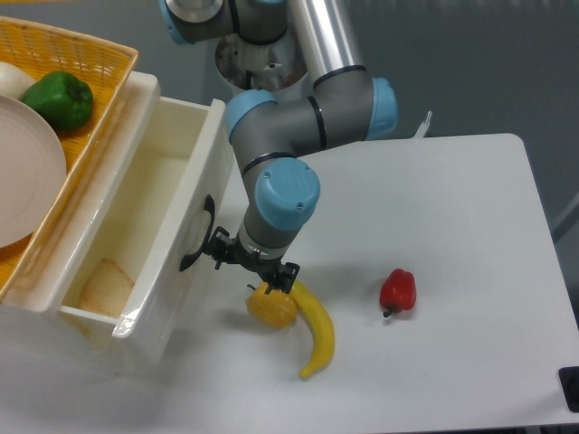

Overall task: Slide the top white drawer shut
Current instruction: 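Push the drawer front with the gripper, sliding the drawer into the cabinet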

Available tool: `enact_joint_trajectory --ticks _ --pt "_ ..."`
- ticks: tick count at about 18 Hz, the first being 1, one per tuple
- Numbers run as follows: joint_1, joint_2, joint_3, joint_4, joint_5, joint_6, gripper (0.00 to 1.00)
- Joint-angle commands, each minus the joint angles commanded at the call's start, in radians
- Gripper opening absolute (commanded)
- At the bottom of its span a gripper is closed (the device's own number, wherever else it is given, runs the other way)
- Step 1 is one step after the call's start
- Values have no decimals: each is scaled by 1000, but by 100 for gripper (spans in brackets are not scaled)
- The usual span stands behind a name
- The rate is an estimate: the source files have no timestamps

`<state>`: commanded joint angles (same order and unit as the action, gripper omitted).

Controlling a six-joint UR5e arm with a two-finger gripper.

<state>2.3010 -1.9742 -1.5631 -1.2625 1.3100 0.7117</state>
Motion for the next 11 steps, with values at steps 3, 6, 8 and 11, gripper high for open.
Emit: enact_joint_trajectory --ticks 3,6,8,11 --pt "-20 -2 -2 3 0 3 100" --pt "-38 -2 3 6 -2 5 100" --pt "-46 -2 2 6 -2 5 100" --pt "-60 -2 3 6 -2 3 100"
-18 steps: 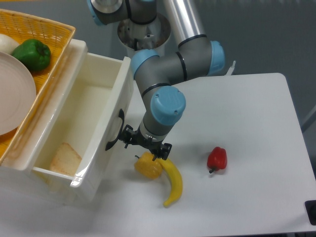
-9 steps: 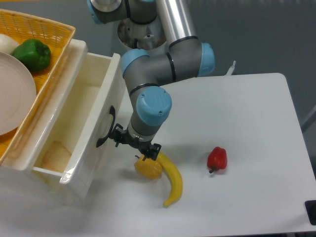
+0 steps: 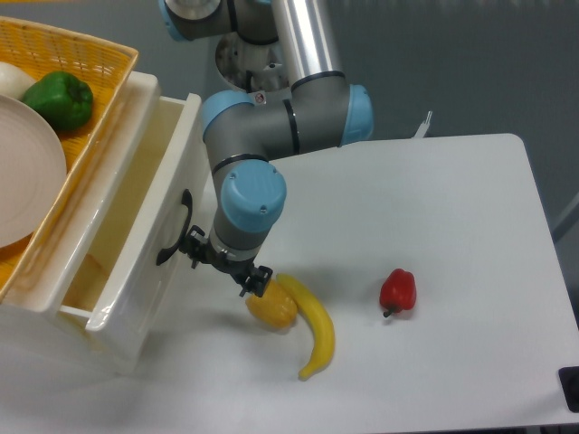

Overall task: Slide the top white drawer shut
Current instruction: 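Push the drawer front with the gripper, sliding the drawer into the cabinet, then hold the gripper against the closed drawer front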

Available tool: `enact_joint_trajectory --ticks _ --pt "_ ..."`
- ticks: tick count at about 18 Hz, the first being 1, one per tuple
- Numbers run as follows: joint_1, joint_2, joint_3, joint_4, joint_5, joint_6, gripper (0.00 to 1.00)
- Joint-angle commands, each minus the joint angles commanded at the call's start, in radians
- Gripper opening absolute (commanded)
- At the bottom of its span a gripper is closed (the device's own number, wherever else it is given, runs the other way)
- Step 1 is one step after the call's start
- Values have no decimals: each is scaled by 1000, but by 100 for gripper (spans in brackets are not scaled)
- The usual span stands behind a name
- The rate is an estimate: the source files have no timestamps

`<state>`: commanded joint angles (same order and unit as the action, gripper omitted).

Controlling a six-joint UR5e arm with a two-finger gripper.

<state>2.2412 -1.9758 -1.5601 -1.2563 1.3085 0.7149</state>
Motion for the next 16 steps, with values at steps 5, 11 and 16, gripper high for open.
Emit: enact_joint_trajectory --ticks 5,11,16 --pt "-21 2 -2 0 0 -2 100" --pt "-34 3 -3 0 2 -6 100" --pt "-35 5 -3 0 2 -8 100"
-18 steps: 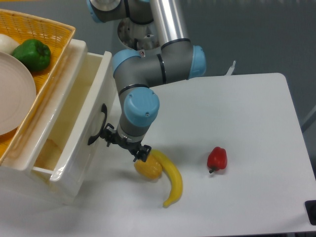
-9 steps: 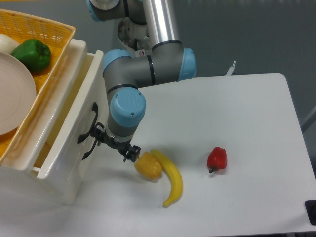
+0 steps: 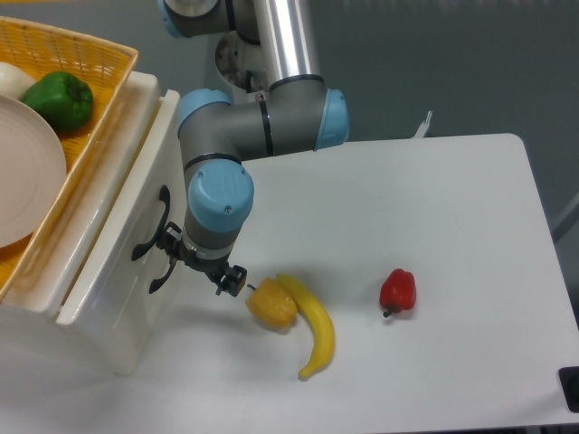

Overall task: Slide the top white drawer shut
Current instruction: 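Hold the gripper against the closed drawer front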

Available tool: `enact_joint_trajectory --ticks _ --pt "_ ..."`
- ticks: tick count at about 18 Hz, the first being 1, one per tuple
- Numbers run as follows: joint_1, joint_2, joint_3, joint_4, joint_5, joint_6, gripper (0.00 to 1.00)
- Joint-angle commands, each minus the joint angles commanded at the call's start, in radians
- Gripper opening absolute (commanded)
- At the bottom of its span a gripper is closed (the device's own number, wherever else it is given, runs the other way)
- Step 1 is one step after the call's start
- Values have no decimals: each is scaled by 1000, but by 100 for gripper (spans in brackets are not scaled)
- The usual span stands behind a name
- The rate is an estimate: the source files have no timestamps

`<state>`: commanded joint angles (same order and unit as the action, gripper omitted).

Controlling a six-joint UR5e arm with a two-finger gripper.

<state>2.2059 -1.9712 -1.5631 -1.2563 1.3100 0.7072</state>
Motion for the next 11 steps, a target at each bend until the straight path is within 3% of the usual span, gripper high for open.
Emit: enact_joint_trajectory --ticks 11 --pt "17 -2 14 2 2 11 100"
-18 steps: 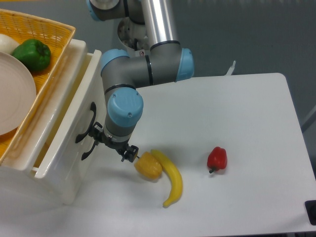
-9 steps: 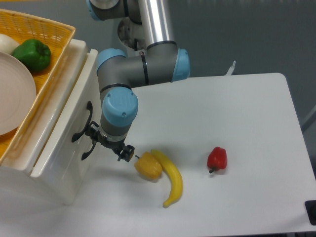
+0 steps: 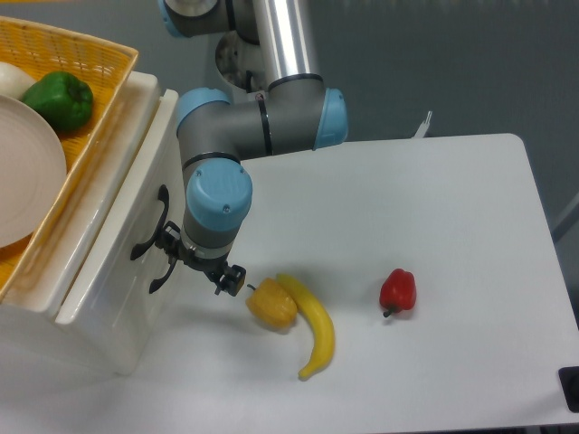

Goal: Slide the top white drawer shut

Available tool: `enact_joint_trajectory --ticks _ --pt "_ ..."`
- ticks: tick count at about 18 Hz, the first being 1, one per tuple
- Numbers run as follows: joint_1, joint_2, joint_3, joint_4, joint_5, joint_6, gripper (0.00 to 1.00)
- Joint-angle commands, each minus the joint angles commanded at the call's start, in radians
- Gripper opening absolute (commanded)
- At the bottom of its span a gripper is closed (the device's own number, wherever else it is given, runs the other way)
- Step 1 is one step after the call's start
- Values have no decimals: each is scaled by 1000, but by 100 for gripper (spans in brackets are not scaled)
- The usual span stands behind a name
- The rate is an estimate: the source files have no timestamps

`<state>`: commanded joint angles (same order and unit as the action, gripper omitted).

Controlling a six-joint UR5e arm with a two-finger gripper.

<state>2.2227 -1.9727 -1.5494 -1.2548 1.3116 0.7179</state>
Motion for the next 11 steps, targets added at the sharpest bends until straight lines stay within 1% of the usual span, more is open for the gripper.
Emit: enact_joint_trajectory --ticks 3,6,10,11 --pt "40 -3 32 3 0 17 100" --pt "83 -2 35 2 2 80 100" --pt "141 5 37 2 2 106 100" --pt "155 8 37 0 6 132 100"
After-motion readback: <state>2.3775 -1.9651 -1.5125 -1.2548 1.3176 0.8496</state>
